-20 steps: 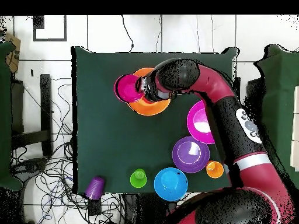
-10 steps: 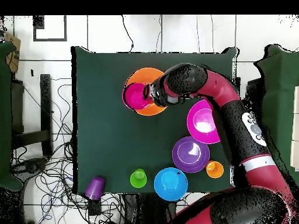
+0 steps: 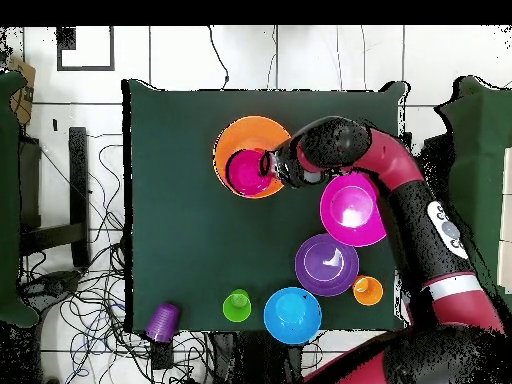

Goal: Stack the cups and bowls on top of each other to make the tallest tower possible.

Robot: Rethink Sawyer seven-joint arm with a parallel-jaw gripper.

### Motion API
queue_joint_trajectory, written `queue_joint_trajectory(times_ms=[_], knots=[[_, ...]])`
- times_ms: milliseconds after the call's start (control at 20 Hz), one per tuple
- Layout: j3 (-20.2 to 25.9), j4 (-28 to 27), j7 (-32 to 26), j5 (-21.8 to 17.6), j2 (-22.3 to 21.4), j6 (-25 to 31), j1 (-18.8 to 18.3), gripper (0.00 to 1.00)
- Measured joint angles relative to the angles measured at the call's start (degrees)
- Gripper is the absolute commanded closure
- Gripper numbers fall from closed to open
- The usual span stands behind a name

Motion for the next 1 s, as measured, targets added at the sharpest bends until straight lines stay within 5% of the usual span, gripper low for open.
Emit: queue_joint_trajectory(times_ms=[1000], knots=[[1.18,5.66,-0.16,-1.6,-2.08,-0.01,-5.64,1.0]])
